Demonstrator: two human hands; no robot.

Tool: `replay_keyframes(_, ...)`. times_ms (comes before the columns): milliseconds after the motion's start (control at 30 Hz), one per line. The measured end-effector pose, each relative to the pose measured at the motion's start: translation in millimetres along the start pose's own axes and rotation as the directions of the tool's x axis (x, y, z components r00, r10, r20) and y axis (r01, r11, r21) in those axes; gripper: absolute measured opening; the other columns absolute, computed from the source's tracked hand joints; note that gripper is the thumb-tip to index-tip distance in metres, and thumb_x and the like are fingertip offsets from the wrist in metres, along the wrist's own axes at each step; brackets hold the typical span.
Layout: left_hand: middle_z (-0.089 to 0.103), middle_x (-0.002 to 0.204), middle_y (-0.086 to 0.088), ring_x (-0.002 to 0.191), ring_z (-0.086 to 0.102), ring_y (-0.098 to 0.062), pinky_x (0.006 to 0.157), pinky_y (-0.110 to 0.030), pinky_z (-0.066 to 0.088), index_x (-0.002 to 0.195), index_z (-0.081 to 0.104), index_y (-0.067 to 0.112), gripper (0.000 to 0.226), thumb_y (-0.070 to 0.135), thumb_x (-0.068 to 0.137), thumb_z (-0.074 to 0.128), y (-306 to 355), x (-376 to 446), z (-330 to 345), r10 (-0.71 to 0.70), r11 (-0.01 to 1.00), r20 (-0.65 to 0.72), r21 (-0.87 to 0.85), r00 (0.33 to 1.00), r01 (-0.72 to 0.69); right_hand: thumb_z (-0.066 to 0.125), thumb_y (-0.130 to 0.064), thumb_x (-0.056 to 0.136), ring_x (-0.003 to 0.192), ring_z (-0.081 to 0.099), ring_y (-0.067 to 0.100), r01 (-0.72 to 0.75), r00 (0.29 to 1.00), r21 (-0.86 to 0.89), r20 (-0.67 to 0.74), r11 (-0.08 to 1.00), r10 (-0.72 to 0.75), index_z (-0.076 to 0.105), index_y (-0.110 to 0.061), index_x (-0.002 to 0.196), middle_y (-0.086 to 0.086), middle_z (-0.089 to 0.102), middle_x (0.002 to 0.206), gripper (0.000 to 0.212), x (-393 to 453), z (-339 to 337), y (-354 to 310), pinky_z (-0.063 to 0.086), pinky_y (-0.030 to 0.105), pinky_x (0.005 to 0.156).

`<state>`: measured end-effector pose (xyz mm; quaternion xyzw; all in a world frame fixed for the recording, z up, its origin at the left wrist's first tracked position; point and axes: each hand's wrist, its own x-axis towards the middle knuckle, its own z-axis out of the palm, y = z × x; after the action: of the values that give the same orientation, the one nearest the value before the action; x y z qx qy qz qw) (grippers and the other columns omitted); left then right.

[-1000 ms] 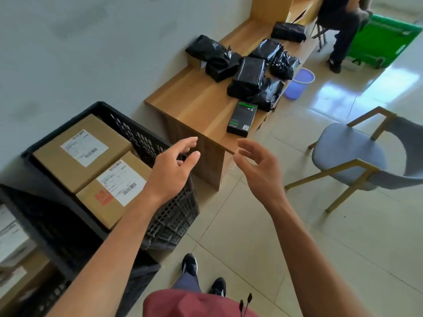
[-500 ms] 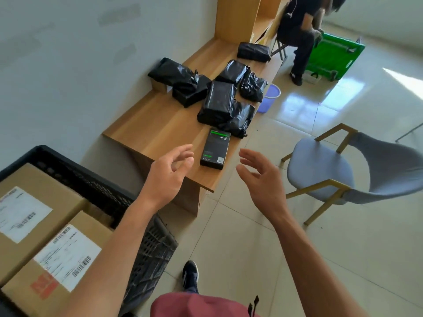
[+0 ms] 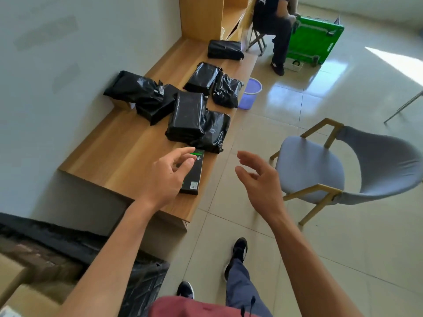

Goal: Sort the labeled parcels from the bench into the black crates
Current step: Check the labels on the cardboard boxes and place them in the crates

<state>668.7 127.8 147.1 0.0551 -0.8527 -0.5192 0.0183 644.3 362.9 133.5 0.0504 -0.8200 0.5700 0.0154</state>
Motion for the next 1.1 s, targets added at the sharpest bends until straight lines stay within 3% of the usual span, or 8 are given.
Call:
replay_keyframes(67, 0.067, 0.118, 0.024, 0.110, 0.057, 0.019, 0.091, -0.013, 0.048, 0.136, 0.060, 0.035, 0.031, 0.030, 0.106, 0.056, 10.1, 24.1, 16.4, -0.017, 1.000, 0.010, 0.011, 1.000, 0.017, 0.070, -0.015, 0.099, 0.121, 0.062, -0.001, -0.011, 1.000, 0.017, -0.009, 1.000, 0.011, 0.067, -0.024, 0.135, -0.017, 0.068, 0.126, 0.038, 25.3, -14.8, 11.4, 0.055, 0.020, 0.094)
replay_keyframes(200, 0.068, 0.124, 0.020, 0.117, 0.058, 0.012, 0.092, -0.004, 0.045, 0.141, 0.060, 0.031, 0.036, 0.030, 0.106, 0.058, 26.9, 76.3, 48.0, -0.035, 0.999, -0.021, 0.033, 0.999, 0.035, 0.069, -0.014, 0.099, 0.120, 0.063, -0.001, -0.023, 0.999, 0.045, 0.028, 0.999, 0.021, 0.068, -0.022, 0.134, -0.014, 0.070, 0.125, 0.036, 85.9, -45.0, 27.9, 0.056, 0.020, 0.095)
replay_keyframes(467, 0.069, 0.124, 0.017, 0.120, 0.061, 0.004, 0.097, -0.013, 0.047, 0.141, 0.061, 0.028, 0.036, 0.024, 0.106, 0.058, 38.0, 140.8, 67.0, -0.095, 0.995, -0.181, -0.027, 0.979, 0.092, 0.069, -0.012, 0.099, 0.117, 0.064, -0.002, -0.024, 0.984, 0.047, 0.175, 0.999, 0.015, 0.069, -0.030, 0.128, -0.019, 0.069, 0.122, 0.034, 181.9, -73.8, 43.1, 0.053, 0.015, 0.091)
replay_keyframes(667, 0.068, 0.125, 0.018, 0.120, 0.060, 0.005, 0.096, -0.010, 0.047, 0.140, 0.061, 0.026, 0.035, 0.021, 0.105, 0.057, 23.4, 169.3, 49.4, -0.162, 0.987, -0.321, -0.063, 0.933, 0.150, 0.070, -0.012, 0.098, 0.116, 0.065, 0.001, -0.007, 0.960, 0.040, 0.281, 0.999, -0.005, 0.071, -0.024, 0.129, -0.012, 0.071, 0.120, 0.033, 248.1, -42.1, 40.2, 0.052, 0.011, 0.086)
replay_keyframes(833, 0.067, 0.127, 0.018, 0.122, 0.059, 0.004, 0.100, -0.016, 0.048, 0.139, 0.060, 0.028, 0.034, 0.021, 0.106, 0.057, -3.6, 202.0, 30.5, -0.235, 0.971, -0.399, -0.132, 0.886, 0.198, 0.068, -0.012, 0.099, 0.118, 0.063, -0.002, 0.046, 0.911, 0.005, 0.411, 0.999, -0.044, 0.070, -0.027, 0.129, -0.014, 0.070, 0.123, 0.033, 302.8, 2.0, 35.0, 0.050, 0.008, 0.085)
replay_keyframes(967, 0.067, 0.125, 0.020, 0.117, 0.058, 0.012, 0.092, -0.004, 0.043, 0.139, 0.060, 0.030, 0.033, 0.022, 0.106, 0.055, -24.3, 234.8, 10.0, -0.306, 0.948, -0.453, -0.221, 0.837, 0.227, 0.068, -0.012, 0.099, 0.115, 0.064, -0.005, 0.028, 0.866, -0.014, 0.499, 0.999, -0.018, 0.070, -0.031, 0.127, -0.014, 0.071, 0.123, 0.034, 349.0, 38.5, 28.6, 0.051, 0.013, 0.090)
replay_keyframes(1100, 0.067, 0.126, 0.021, 0.118, 0.058, 0.011, 0.090, -0.004, 0.041, 0.137, 0.060, 0.035, 0.032, 0.026, 0.106, 0.055, -41.6, 260.9, -8.5, -0.341, 0.937, -0.499, -0.248, 0.797, 0.245, 0.069, -0.014, 0.099, 0.108, 0.066, -0.008, 0.047, 0.836, -0.052, 0.548, 0.998, -0.011, 0.070, -0.026, 0.130, -0.012, 0.072, 0.122, 0.033, 389.5, 67.3, 17.1, 0.051, 0.016, 0.092)
